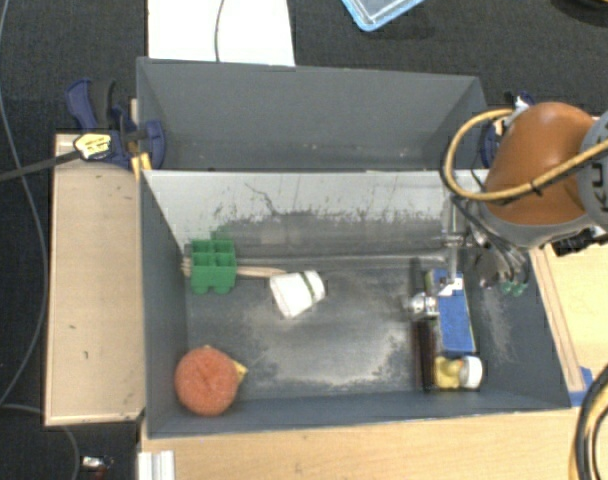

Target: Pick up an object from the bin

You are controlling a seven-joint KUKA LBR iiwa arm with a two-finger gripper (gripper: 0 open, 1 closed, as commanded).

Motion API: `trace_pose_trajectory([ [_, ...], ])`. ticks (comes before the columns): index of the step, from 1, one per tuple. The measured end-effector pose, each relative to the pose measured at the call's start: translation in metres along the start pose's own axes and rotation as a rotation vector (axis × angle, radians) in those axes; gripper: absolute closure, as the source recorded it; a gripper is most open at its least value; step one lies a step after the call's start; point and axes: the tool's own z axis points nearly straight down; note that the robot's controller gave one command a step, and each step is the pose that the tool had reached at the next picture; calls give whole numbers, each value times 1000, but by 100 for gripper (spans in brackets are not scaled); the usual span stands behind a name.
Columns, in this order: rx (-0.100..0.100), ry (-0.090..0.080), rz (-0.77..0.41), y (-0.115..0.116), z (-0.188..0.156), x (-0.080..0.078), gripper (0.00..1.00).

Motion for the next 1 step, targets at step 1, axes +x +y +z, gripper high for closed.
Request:
trace_pose_trajectory([
  [1, 1, -7, -2, 0, -3, -2, 0],
])
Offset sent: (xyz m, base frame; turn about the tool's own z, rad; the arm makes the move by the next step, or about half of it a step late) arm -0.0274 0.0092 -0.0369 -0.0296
